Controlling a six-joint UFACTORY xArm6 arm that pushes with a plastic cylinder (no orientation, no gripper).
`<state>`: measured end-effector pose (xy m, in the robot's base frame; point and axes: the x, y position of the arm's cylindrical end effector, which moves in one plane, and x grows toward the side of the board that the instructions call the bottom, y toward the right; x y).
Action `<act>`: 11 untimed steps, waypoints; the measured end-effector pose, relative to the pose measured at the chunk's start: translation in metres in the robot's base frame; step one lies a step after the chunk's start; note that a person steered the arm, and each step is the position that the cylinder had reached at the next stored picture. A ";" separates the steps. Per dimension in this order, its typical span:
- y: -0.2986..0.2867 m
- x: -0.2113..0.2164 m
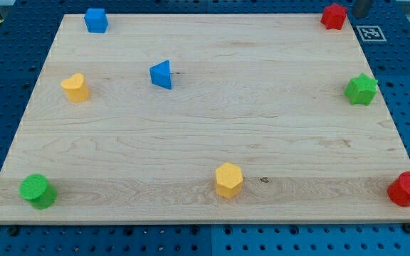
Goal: Push the red star to the top center
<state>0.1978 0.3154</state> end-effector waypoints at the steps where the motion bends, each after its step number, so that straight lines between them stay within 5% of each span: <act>1: -0.021 0.002; 4: -0.076 -0.001; 8: -0.204 0.071; 9: -0.182 0.088; 11: -0.248 0.092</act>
